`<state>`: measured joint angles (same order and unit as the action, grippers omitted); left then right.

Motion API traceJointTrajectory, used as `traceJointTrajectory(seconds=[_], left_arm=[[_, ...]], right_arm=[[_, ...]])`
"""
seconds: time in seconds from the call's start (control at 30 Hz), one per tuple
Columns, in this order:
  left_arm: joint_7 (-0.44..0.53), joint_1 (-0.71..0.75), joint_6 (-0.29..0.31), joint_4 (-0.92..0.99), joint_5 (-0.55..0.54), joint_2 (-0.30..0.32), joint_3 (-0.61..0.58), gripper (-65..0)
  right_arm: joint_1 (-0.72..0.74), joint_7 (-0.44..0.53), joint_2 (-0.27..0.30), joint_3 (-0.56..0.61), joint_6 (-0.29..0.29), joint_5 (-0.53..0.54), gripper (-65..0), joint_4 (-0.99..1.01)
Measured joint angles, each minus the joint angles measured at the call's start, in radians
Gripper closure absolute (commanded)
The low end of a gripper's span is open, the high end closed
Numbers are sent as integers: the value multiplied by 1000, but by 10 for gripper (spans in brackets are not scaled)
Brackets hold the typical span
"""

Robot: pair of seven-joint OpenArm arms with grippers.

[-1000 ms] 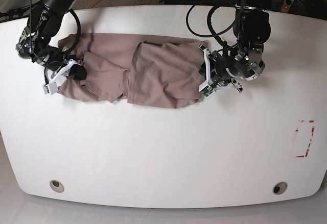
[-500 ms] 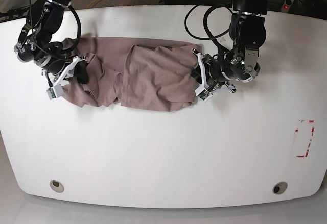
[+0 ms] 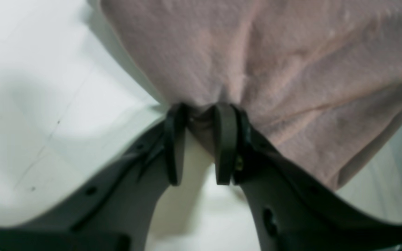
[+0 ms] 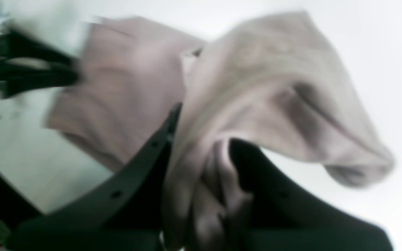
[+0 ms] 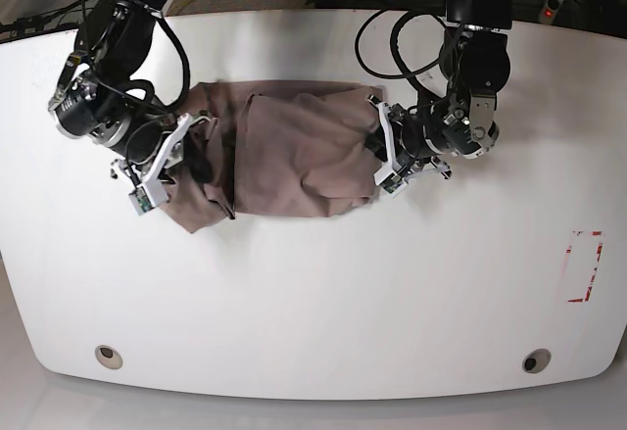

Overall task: Fold the T-shirt properly
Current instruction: 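Push the bundle's ends together with both grippers, compacting it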

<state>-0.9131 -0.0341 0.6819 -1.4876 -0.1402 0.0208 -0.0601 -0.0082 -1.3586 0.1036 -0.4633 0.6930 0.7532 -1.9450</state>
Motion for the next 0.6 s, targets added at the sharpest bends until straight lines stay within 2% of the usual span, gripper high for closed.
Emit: traceJointTrajectory(seconds=[0.37,0.47,0.6], left_arm=[[21,7,0,7,-4,-13,0,-122],[19,7,0,7,-4,-13,0,-122],[16,7,0,5,-4,-13,-1,-122]], right_arm=[[60,2,-109,69,0,-20,0,53],[55,72,-111,118,0,-17,-6,117],[51,172,-98,201,0,-23,-127,224]])
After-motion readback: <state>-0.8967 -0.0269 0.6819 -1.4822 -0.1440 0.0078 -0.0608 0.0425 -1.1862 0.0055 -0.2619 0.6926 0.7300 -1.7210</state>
